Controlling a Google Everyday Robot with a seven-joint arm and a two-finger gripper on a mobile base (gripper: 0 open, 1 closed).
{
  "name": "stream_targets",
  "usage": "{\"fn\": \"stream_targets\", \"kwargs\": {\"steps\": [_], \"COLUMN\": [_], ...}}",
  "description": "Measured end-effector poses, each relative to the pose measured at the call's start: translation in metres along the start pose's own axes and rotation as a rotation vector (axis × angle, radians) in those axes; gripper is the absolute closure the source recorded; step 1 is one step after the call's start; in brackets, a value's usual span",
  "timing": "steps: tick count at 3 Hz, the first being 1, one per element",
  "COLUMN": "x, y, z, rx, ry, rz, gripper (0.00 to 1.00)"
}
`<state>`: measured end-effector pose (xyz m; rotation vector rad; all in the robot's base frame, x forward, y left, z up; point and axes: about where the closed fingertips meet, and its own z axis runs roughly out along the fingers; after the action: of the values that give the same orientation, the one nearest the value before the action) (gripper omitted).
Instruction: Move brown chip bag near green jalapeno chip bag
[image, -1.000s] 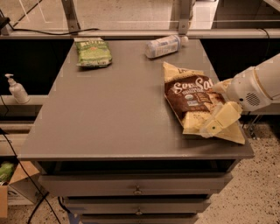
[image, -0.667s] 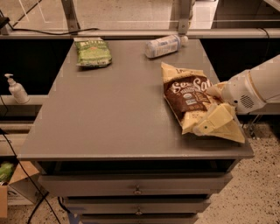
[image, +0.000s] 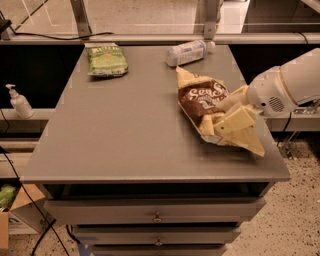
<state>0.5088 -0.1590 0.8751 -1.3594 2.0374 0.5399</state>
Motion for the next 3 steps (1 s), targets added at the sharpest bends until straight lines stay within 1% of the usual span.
{"fn": "stream_targets", "kwargs": {"steps": [1, 2, 3], "x": [-0.0425, -0.0437, -0.0437], "y": [-0.0053, -0.0051, -0.0050], "z": [-0.0101, -0.0110, -0.0110], "rx": [0.009, 0.012, 0.012], "ry": [-0.067, -0.066, -0.066], "rz": [-0.092, -0.094, -0.094], "gripper": [0.88, 1.00, 1.00]}}
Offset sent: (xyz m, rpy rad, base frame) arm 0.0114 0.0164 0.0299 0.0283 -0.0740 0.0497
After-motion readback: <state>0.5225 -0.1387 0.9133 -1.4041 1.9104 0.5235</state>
